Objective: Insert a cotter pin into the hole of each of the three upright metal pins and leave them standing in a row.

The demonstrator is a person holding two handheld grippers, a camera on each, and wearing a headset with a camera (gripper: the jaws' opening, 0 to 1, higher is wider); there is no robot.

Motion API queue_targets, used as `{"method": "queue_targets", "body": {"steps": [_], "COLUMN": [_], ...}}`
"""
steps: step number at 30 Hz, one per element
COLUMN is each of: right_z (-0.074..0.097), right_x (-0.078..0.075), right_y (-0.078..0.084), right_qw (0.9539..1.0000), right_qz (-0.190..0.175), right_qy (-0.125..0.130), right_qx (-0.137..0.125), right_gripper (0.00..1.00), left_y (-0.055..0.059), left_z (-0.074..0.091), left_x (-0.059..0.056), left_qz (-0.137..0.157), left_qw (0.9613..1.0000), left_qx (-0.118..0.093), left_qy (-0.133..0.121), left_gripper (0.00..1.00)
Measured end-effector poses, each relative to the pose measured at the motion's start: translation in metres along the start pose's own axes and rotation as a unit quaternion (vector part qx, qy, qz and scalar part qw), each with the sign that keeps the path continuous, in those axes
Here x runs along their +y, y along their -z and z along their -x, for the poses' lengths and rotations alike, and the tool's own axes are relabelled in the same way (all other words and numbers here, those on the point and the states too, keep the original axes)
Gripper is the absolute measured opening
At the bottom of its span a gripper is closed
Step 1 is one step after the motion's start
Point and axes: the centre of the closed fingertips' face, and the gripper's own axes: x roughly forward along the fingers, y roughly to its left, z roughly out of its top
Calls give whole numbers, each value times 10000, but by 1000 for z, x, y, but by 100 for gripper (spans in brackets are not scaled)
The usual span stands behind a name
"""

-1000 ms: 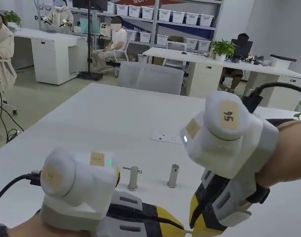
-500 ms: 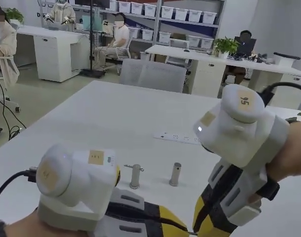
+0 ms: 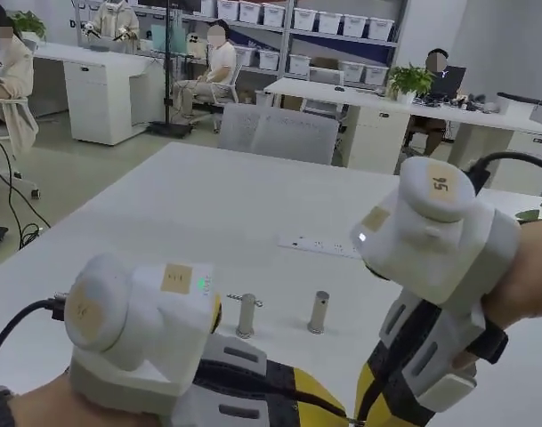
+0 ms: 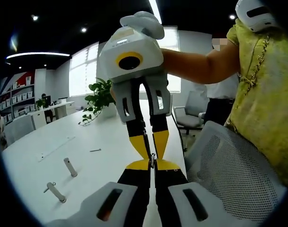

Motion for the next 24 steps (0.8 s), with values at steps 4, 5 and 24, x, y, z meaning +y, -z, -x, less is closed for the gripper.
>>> {"method": "queue_targets", "body": {"steps": [4,5,24], "right_z": [1,1,1], "right_x": [1,1,-2], "right_y": [1,1,5], "right_qw": [10000,10000,9999], "right_qz": [-36,-38,-40], "right_qy": [-29,-40,99], "right_qx": [-2,-6,131], "right_gripper": [7,7,4], "left_y": [0,1,4], "left_z": [-1,-1,-6], "left_x": [-1,-1,2], "left_qz": [-33,-47,-136], "left_qw": [10000,10000,9999], "left_qx": [10,21,80], "left_qy": [34,35,28], "left_gripper": [0,0,1]}}
